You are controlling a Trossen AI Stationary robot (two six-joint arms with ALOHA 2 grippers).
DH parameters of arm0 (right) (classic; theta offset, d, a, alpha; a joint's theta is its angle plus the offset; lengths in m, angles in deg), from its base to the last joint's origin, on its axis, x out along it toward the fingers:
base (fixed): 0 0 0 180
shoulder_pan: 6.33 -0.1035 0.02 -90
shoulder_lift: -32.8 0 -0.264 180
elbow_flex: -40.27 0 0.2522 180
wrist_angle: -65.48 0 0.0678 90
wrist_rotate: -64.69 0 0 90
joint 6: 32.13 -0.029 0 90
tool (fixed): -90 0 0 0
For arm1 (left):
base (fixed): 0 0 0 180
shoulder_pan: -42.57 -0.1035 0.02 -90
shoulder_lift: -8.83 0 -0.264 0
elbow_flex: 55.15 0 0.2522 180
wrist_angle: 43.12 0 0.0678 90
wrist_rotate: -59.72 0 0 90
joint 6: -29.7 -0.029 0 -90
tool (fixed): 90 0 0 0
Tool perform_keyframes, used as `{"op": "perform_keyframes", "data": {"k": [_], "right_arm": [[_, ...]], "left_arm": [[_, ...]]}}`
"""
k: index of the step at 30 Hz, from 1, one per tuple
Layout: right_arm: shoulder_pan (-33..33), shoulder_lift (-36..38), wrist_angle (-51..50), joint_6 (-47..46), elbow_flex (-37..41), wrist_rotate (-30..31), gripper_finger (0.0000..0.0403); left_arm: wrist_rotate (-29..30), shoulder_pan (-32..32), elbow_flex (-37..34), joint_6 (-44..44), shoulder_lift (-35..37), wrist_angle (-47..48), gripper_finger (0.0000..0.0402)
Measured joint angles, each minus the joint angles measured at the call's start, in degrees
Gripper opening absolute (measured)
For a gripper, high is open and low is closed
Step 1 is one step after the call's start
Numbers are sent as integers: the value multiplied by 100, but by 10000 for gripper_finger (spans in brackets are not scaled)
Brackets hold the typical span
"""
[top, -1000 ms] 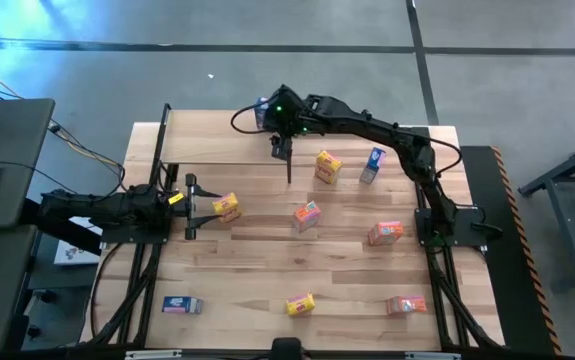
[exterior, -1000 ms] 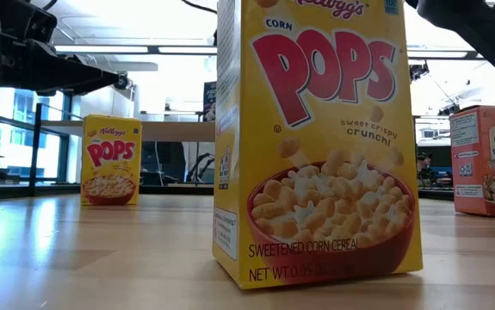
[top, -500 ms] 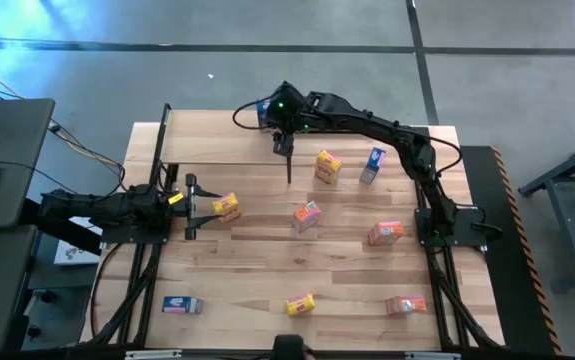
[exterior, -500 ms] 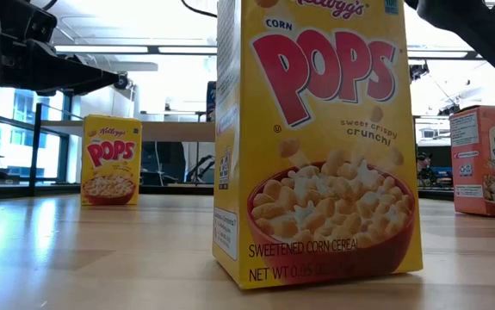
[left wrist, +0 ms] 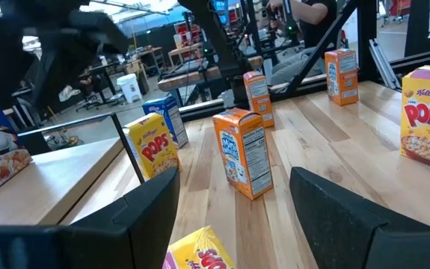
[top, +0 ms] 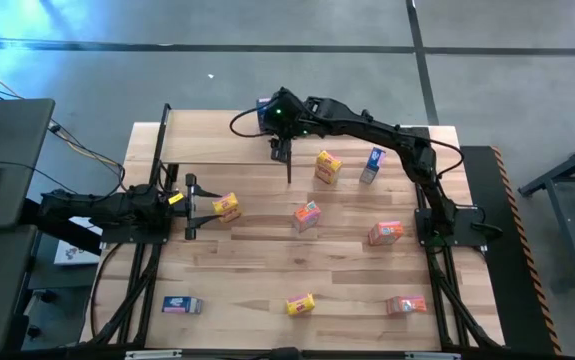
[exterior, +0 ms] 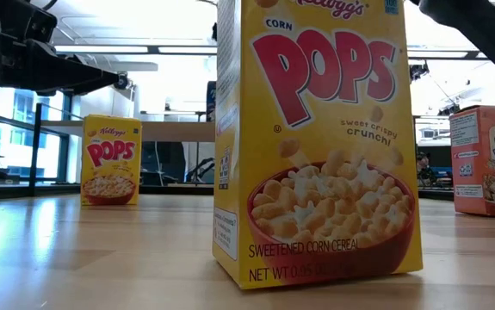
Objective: Stack cereal on shelf
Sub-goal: Put the middle yellow cereal box on the shelf
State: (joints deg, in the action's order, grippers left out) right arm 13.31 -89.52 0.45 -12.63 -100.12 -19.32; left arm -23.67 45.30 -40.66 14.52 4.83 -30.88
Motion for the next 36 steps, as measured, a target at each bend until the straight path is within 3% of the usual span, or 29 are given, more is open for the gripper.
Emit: {"op": "perform_keyframes", "data": {"k": [21,36], "right_arm": [[-556,1228,-454,-45,-9,87,223],[-705,2287,-1626,-488,-9,134,223]], "left_arm": [[-2,0,0,0,0,0,246],[-1,0,0,0,0,0,246]]}}
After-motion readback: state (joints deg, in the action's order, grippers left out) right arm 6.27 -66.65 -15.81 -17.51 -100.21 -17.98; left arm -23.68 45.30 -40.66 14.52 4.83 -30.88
